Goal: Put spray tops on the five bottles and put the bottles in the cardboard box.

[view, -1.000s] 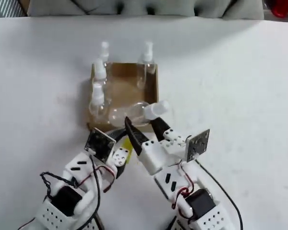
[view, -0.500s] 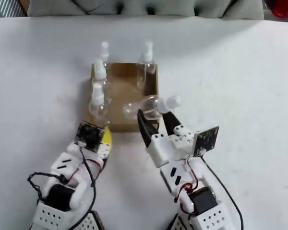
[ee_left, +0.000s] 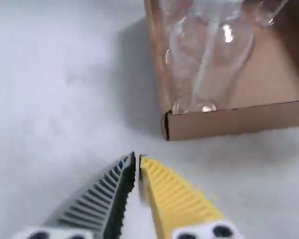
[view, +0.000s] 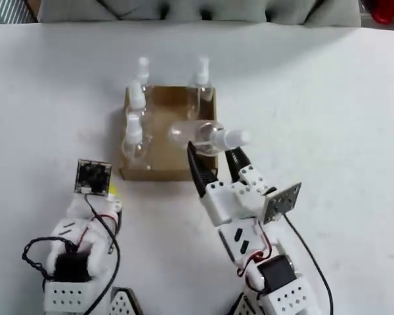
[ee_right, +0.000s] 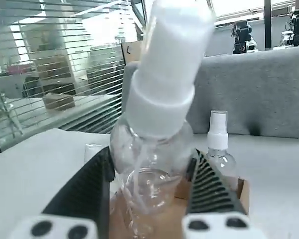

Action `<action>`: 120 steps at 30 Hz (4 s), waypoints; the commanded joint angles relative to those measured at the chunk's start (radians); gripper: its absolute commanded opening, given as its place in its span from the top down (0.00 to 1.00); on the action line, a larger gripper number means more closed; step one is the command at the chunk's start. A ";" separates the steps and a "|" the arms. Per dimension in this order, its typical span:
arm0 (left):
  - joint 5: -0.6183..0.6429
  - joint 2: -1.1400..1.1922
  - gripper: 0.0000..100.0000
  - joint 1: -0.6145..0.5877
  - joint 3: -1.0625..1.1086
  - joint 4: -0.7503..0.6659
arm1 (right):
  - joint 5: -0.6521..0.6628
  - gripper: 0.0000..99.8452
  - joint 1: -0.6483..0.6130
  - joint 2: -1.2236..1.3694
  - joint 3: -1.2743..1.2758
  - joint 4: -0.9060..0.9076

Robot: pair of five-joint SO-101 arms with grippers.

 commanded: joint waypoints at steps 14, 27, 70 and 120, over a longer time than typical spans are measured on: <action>-0.086 -0.013 0.98 -0.067 0.000 0.021 | 0.029 0.99 0.039 0.587 -0.302 -0.128; -0.086 -0.013 0.98 -0.068 0.000 0.021 | 0.170 0.99 0.088 0.970 -0.532 -0.130; -0.086 -0.013 0.98 -0.068 0.000 0.020 | 0.272 0.98 0.127 1.532 -0.663 -0.364; -0.086 -0.013 0.98 -0.068 0.000 0.021 | 0.273 0.70 0.077 1.662 -0.654 -0.455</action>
